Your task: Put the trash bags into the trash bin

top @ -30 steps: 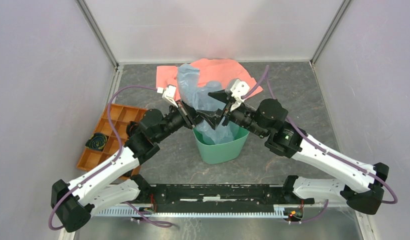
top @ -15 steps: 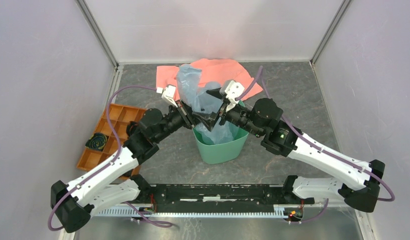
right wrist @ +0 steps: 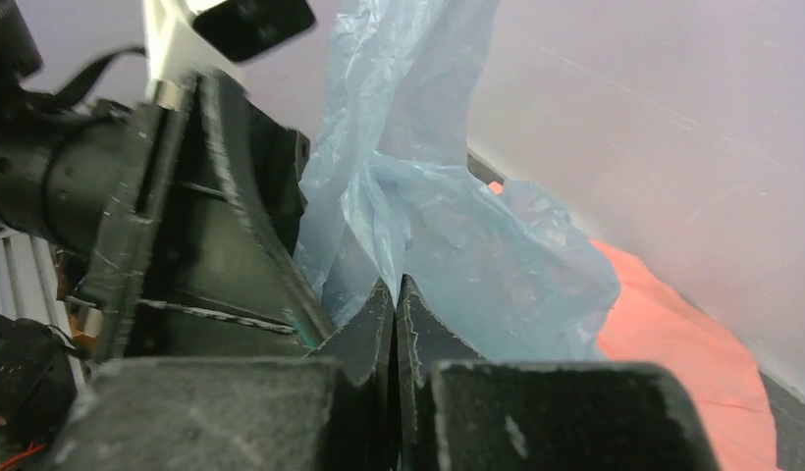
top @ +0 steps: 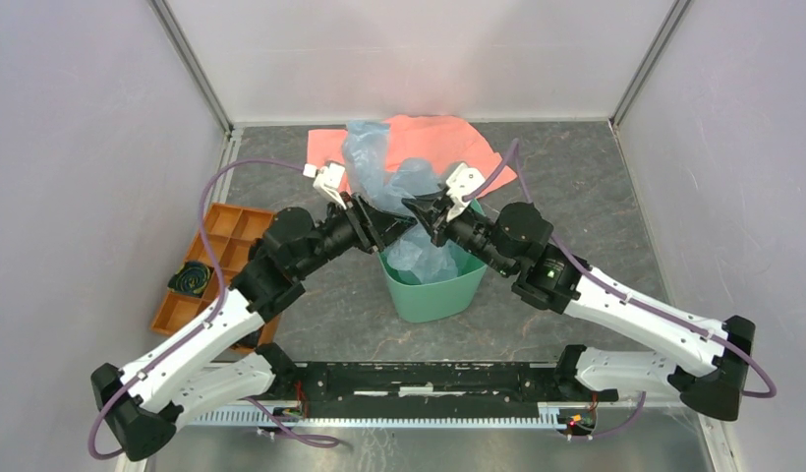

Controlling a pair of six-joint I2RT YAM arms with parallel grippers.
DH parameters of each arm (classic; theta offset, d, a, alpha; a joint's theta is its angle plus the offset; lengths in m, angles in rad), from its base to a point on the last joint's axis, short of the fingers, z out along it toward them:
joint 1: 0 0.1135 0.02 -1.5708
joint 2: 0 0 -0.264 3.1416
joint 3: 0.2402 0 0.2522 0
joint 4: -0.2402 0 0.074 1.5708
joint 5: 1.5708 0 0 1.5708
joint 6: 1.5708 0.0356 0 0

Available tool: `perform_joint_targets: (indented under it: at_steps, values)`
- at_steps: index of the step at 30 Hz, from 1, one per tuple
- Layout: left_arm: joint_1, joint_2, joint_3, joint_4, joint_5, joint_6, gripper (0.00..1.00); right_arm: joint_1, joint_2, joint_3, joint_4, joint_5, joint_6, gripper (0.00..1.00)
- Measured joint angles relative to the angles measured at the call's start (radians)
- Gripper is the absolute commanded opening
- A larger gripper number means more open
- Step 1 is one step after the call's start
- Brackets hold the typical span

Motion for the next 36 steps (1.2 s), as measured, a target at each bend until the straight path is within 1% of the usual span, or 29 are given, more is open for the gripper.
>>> perform_joint_targets:
  at_steps: [1, 3, 7, 10, 11, 14, 17, 21, 23, 24, 25, 26, 27, 29, 30, 33, 36]
  values:
    - [0.0, -0.002, 0.028, -0.034, 0.001, 0.029, 0.76, 0.0, -0.005, -0.002, -0.003, 0.005, 0.005, 0.01]
    - [0.0, -0.018, 0.073, -0.1, -0.005, 0.087, 0.86, 0.0, -0.024, -0.001, -0.015, -0.007, 0.005, 0.01]
    - [0.0, -0.125, 0.097, -0.209, -0.066, 0.189, 0.98, 0.0, -0.084, 0.004, -0.08, -0.089, 0.006, 0.01]
    - [0.0, -0.234, 0.097, -0.268, -0.18, 0.241, 1.0, 0.0, -0.158, 0.003, -0.146, -0.124, 0.01, 0.01]
    - [0.0, -0.264, 0.098, -0.285, -0.244, 0.249, 1.0, 0.0, -0.18, 0.004, -0.164, -0.13, 0.011, 0.01]
    - [0.0, -0.296, 0.104, -0.315, -0.386, 0.257, 1.0, 0.0, -0.241, 0.004, -0.233, -0.154, 0.014, 0.01]
    - [0.0, -0.259, 0.104, -0.316, -0.432, 0.26, 1.0, 0.0, -0.27, 0.004, -0.296, -0.166, 0.017, 0.01]
    - [0.0, -0.134, 0.143, -0.322, -0.428, 0.26, 1.0, 0.0, -0.285, 0.003, -0.37, -0.183, 0.022, 0.01]
    - [0.0, -0.049, 0.203, -0.326, -0.41, 0.26, 0.98, 0.0, -0.294, 0.003, -0.388, -0.19, 0.022, 0.01]
    - [0.0, -0.009, 0.228, -0.322, -0.391, 0.261, 0.95, 0.0, -0.299, 0.003, -0.397, -0.189, 0.022, 0.01]
    - [0.0, 0.029, 0.249, -0.309, -0.353, 0.264, 0.9, 0.0, -0.304, 0.003, -0.403, -0.188, 0.021, 0.01]
    - [0.0, 0.058, 0.264, -0.299, -0.314, 0.269, 0.82, 0.0, -0.311, 0.003, -0.41, -0.181, 0.021, 0.01]
    - [0.0, 0.08, 0.273, -0.286, -0.274, 0.272, 0.75, 0.0, -0.317, 0.003, -0.415, -0.176, 0.021, 0.01]
    - [0.0, 0.124, 0.288, -0.257, -0.156, 0.281, 0.63, 0.0, -0.332, 0.003, -0.423, -0.16, 0.021, 0.01]
    - [0.0, 0.14, 0.292, -0.247, -0.106, 0.284, 0.59, 0.0, -0.34, 0.003, -0.425, -0.151, 0.021, 0.01]
    - [0.0, 0.182, 0.3, -0.222, 0.032, 0.286, 0.5, 0.0, -0.367, 0.003, -0.424, -0.138, 0.021, 0.01]
    - [-0.013, 0.179, 0.261, -0.158, 0.129, 0.284, 0.47, 0.0, -0.392, 0.003, -0.412, -0.124, 0.02, 0.01]
